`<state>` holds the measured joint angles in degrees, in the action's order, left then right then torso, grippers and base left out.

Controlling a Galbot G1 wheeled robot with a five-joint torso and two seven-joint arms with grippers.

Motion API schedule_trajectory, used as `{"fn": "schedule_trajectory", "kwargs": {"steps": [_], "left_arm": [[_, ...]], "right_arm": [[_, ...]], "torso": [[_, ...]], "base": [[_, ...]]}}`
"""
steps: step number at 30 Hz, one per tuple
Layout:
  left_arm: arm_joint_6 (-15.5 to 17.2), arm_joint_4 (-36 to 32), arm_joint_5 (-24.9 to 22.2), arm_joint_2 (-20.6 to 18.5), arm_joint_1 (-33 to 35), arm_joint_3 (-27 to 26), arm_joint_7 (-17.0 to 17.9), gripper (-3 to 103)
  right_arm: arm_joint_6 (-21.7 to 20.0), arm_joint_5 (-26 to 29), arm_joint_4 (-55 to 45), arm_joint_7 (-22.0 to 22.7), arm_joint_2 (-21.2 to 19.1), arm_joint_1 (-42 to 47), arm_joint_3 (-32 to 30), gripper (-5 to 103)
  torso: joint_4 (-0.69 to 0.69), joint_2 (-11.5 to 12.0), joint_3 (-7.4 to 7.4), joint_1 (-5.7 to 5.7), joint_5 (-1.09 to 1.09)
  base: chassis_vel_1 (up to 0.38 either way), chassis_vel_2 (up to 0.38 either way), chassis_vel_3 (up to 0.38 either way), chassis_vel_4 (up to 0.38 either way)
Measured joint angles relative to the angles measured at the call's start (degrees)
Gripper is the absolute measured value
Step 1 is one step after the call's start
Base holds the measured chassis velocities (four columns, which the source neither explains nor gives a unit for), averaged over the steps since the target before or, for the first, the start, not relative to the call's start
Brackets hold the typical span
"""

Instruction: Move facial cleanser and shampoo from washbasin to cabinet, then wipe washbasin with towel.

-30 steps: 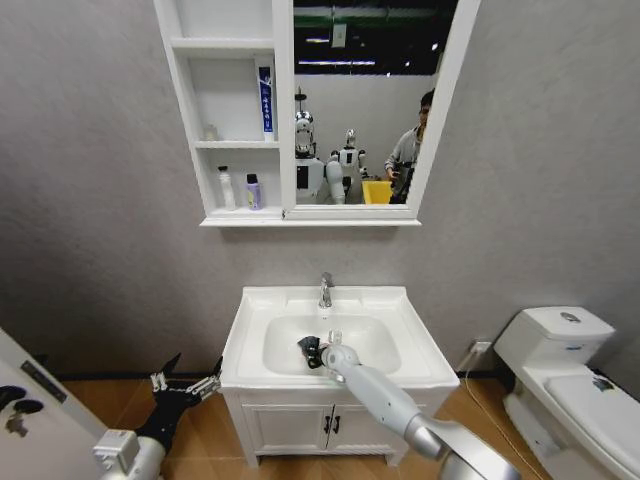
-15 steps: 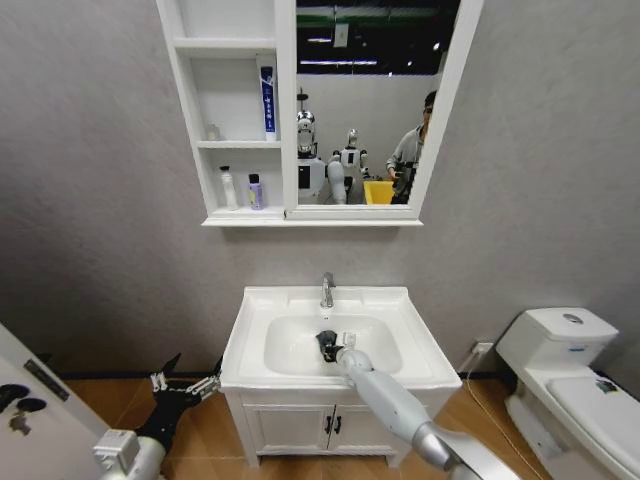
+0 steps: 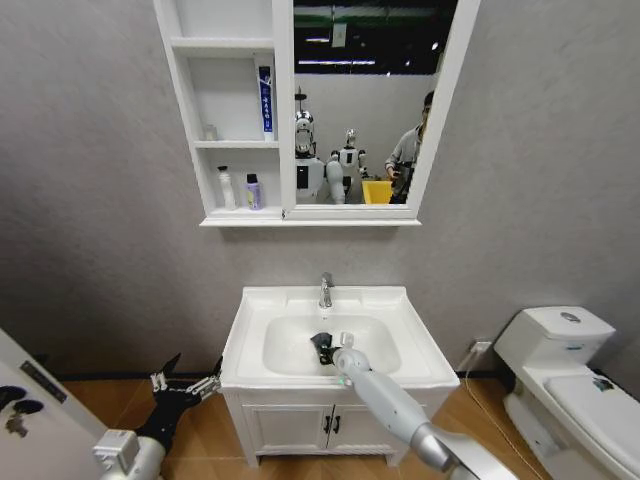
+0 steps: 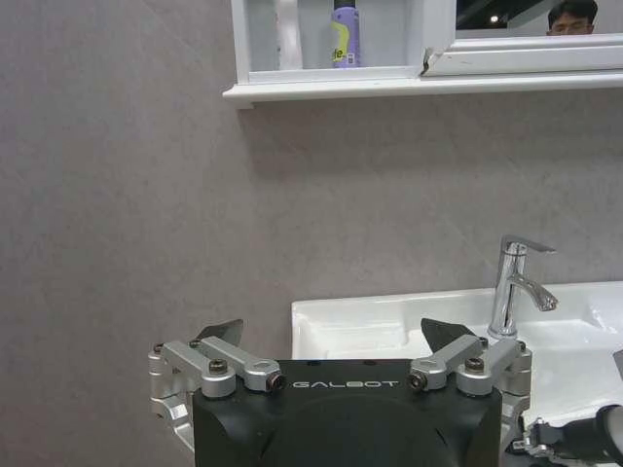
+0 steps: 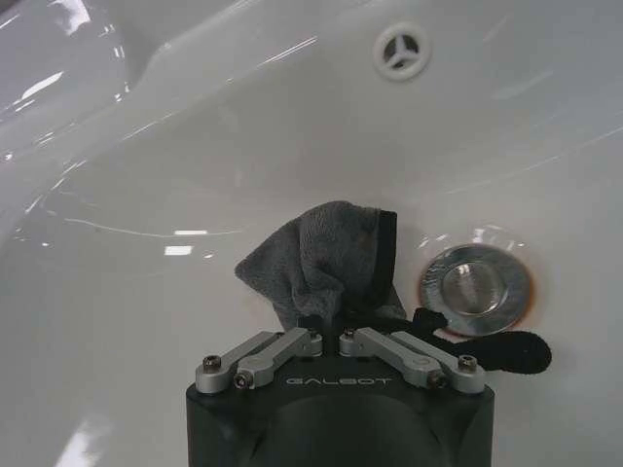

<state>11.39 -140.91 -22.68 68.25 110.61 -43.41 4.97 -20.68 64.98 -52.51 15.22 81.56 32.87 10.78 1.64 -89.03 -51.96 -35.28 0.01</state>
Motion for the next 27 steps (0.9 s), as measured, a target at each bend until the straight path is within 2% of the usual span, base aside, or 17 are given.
{"fn": "schedule_trajectory", "kwargs": {"steps": [5, 8, 10, 11, 12, 14, 16, 19, 22, 26, 27], "left_arm": [[0.0, 0.0, 0.0, 0.0, 0.0, 0.0, 0.0, 100], [0.0, 0.0, 0.0, 0.0, 0.0, 0.0, 0.0, 100], [0.0, 0.0, 0.0, 0.0, 0.0, 0.0, 0.0, 100], [0.0, 0.0, 0.0, 0.0, 0.0, 0.0, 0.0, 100], [0.0, 0.0, 0.0, 0.0, 0.0, 0.0, 0.0, 100], [0.0, 0.0, 0.0, 0.0, 0.0, 0.0, 0.0, 100], [0.0, 0.0, 0.0, 0.0, 0.0, 0.0, 0.0, 100], [0.0, 0.0, 0.0, 0.0, 0.0, 0.0, 0.0, 100], [0.0, 0.0, 0.0, 0.0, 0.0, 0.0, 0.0, 100], [0.0, 0.0, 0.0, 0.0, 0.0, 0.0, 0.0, 100], [0.0, 0.0, 0.0, 0.0, 0.0, 0.0, 0.0, 100]], "right_arm": [[-0.6, 0.8, -0.3, 3.0, 0.6, -0.1, -1.1, 3], [-0.9, -2.1, -1.0, 5.3, -1.1, 0.3, -1.6, 3], [-1.4, -4.0, -2.9, 6.9, -4.4, 1.4, -2.4, 3], [-1.4, -4.0, -2.9, 6.9, -4.4, 1.4, -2.4, 3], [-1.5, -5.1, -4.0, 7.3, -6.3, 2.3, -3.2, 3], [-2.0, -4.3, -5.9, 8.2, -8.9, 3.5, -4.8, 3], [-2.5, -2.7, -6.5, 9.1, -9.3, 3.7, -5.3, 3], [-3.1, -0.6, -6.9, 10.0, -8.9, 3.6, -5.5, 3], [-3.5, 1.1, -5.6, 10.1, -6.9, 2.2, -4.2, 3], [-3.6, 2.5, -0.1, 8.7, -1.3, -1.1, -1.5, 3], [-3.6, 2.5, -0.1, 8.7, -1.3, -1.1, -1.5, 3]], "torso": [[-0.01, 0.0, 0.0, 0.0, 0.01], [-0.02, 0.0, 0.01, 0.0, 0.0], [0.04, 0.0, 0.01, 0.0, -0.01], [0.04, 0.0, 0.01, 0.0, -0.01], [0.04, 0.0, 0.01, 0.0, 0.0], [0.05, 0.0, 0.01, 0.01, -0.01], [0.05, 0.0, 0.01, 0.0, -0.01], [0.05, 0.0, 0.01, 0.0, -0.03], [0.03, 0.0, 0.01, 0.0, -0.01], [0.02, 0.0, 0.01, 0.0, -0.03], [0.02, 0.0, 0.01, 0.0, -0.03]], "base": [[0.0, 0.0, 0.0, 0.0], [0.0, 0.0, 0.0, 0.0], [0.0, 0.0, 0.0, 0.0], [0.0, 0.0, 0.0, 0.0], [0.0, 0.0, 0.0, 0.0], [0.0, 0.0, 0.0, 0.0], [0.0, 0.0, 0.0, 0.0], [0.0, 0.0, 0.0, 0.0], [0.0, 0.0, 0.0, 0.0], [0.0, 0.0, 0.0, 0.0], [0.0, 0.0, 0.0, 0.0]]}}
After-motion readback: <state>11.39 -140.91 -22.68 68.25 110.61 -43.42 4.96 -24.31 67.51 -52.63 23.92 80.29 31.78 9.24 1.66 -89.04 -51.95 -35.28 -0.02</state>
